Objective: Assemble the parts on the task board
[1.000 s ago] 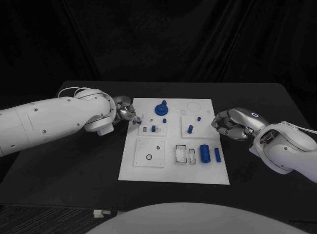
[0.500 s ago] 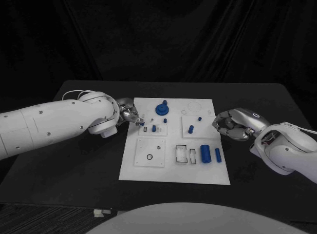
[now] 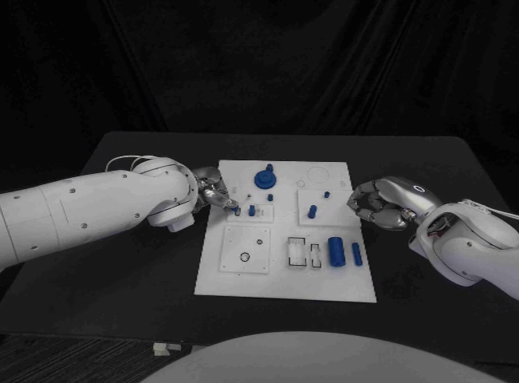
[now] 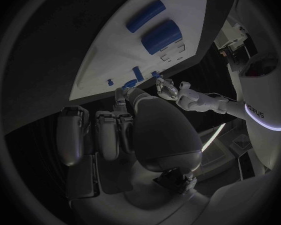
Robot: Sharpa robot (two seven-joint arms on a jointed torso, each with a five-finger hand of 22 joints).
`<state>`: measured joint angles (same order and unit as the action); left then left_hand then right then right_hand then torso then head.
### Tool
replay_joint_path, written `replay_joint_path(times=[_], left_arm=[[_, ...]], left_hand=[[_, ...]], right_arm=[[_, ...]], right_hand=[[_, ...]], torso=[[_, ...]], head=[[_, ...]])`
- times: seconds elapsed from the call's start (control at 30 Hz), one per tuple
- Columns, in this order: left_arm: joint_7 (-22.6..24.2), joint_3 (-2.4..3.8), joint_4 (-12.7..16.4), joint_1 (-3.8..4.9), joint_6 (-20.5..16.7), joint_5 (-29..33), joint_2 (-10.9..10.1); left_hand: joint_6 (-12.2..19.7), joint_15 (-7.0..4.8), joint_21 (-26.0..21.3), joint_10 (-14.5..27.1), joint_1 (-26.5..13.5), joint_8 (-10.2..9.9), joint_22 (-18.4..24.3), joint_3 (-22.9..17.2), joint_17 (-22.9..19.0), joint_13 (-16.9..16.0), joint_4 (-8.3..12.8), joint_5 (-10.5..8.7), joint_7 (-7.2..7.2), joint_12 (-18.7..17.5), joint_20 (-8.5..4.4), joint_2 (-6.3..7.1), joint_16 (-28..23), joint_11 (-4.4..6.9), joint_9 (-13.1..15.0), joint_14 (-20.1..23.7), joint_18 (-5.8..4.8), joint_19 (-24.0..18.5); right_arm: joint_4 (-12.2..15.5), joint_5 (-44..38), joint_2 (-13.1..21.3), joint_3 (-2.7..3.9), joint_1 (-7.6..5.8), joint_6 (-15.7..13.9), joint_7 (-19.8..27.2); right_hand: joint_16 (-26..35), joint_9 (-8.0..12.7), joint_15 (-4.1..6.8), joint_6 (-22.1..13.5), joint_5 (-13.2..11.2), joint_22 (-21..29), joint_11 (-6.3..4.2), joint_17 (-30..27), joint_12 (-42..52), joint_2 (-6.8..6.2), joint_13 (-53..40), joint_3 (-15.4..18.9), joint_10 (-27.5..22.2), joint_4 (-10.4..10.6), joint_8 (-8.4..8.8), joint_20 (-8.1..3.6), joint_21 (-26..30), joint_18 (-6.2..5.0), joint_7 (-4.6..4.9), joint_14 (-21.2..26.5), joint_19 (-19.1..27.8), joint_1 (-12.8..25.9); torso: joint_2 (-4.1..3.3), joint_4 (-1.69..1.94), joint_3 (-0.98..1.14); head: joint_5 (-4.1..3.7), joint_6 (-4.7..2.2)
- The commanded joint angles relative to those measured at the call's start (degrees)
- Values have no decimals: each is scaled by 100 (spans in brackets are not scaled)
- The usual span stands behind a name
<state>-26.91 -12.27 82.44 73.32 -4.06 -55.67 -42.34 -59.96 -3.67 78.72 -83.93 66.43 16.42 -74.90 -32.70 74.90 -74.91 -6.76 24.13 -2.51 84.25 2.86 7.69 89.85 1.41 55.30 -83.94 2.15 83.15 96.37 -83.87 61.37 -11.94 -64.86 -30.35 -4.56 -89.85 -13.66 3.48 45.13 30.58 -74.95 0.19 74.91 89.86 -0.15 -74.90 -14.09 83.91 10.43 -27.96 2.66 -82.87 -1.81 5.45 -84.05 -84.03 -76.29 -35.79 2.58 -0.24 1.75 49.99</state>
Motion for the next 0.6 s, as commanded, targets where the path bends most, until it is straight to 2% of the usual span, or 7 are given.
replay_joint_path(times=[0.03,0.6], left_arm=[[84,6,18,-17,-37,46,23],[151,6,0,-44,-81,46,44]], left_hand=[[26,4,-21,-1,4,-21,-1122,1,1510,-910,-27,-34,23,-20,-4,-49,15,-12,-8,-606,77,-48],[34,5,-27,-3,3,-31,-1120,6,1510,-912,-27,-19,22,-18,-4,-70,15,-12,-12,-606,79,-52]], right_arm=[[3,-30,-3,2,15,-82,-59],[-3,-30,1,2,15,-109,-52]], right_hand=[[-15,-4,-37,6,38,-1250,44,1509,14,16,-1510,-31,609,-2,-13,47,14,-11,19,-595,-245,-59],[-15,-4,-38,7,38,-1251,46,1509,14,15,-1510,-32,609,-4,-13,48,11,-10,20,-595,-247,-59]], torso=[[-1,1,0],[-3,0,-1]], head=[[5,1],[8,1]])
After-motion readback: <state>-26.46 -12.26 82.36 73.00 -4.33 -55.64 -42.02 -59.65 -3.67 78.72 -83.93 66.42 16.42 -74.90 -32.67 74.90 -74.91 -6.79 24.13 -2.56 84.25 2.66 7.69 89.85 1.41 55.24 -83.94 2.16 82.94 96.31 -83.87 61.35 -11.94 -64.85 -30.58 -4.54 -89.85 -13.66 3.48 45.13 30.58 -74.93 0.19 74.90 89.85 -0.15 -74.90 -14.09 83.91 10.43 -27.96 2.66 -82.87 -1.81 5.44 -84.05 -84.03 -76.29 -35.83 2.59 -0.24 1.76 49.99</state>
